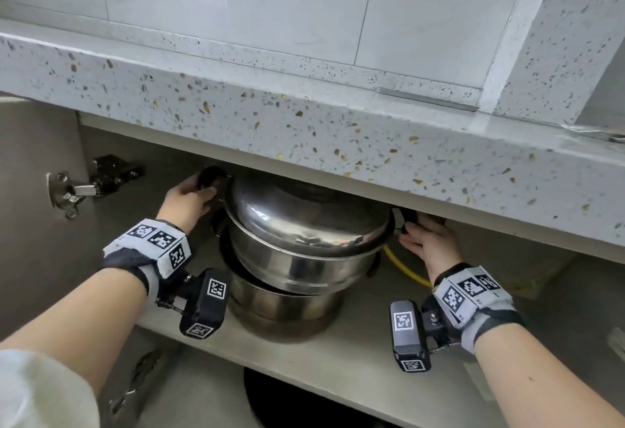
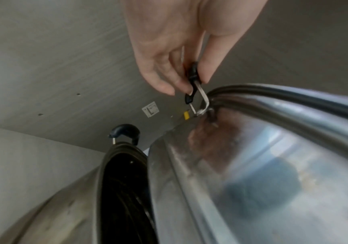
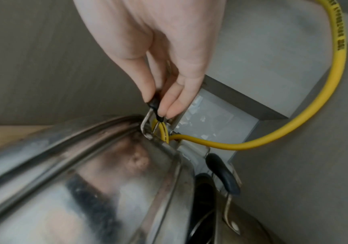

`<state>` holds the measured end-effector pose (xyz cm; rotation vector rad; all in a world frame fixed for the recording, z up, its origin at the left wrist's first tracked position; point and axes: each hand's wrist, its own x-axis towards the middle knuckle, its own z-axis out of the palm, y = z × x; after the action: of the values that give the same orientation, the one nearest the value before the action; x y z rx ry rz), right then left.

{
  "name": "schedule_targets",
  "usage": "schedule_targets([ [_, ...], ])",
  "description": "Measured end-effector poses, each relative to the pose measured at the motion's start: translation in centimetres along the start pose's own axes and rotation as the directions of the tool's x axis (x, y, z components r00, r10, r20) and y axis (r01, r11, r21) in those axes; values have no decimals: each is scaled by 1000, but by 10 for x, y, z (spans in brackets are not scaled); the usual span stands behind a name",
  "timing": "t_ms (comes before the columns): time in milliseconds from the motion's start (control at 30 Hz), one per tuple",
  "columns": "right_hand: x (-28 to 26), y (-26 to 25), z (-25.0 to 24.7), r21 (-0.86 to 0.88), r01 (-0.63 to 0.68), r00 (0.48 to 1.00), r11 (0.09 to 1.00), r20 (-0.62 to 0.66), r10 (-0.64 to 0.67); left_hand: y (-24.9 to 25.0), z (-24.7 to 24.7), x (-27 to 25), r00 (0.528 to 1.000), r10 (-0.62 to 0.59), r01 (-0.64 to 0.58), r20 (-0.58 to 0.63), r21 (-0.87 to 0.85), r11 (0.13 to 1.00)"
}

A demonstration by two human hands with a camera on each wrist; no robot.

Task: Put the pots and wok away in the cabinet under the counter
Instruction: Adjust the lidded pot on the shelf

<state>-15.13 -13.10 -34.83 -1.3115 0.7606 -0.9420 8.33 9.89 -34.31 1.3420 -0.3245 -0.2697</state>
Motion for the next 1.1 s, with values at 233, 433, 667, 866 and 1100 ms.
schedule_targets([
  [233,4,19,4,-66,-59,998,996,-15,59,-25,1,14,999,-39,39,11,-28,999],
  [433,12,21,15,-57,-36,999,998,-4,36,-39,-3,23,996,-85,84,-22,-49,995],
  [667,19,27,23,-69,-29,999,997,27,31,-45,-9,36,993,-119,120,-8,39,992],
  [866,27,31,29,-98,11,1000,995,-18,-13,-50,-5,37,991,-130,130,-9,13,991],
  [1100,30,48,27,-168,-13,998,986,-55,4,-67,-13,42,986,-168,166,-25,-50,985],
])
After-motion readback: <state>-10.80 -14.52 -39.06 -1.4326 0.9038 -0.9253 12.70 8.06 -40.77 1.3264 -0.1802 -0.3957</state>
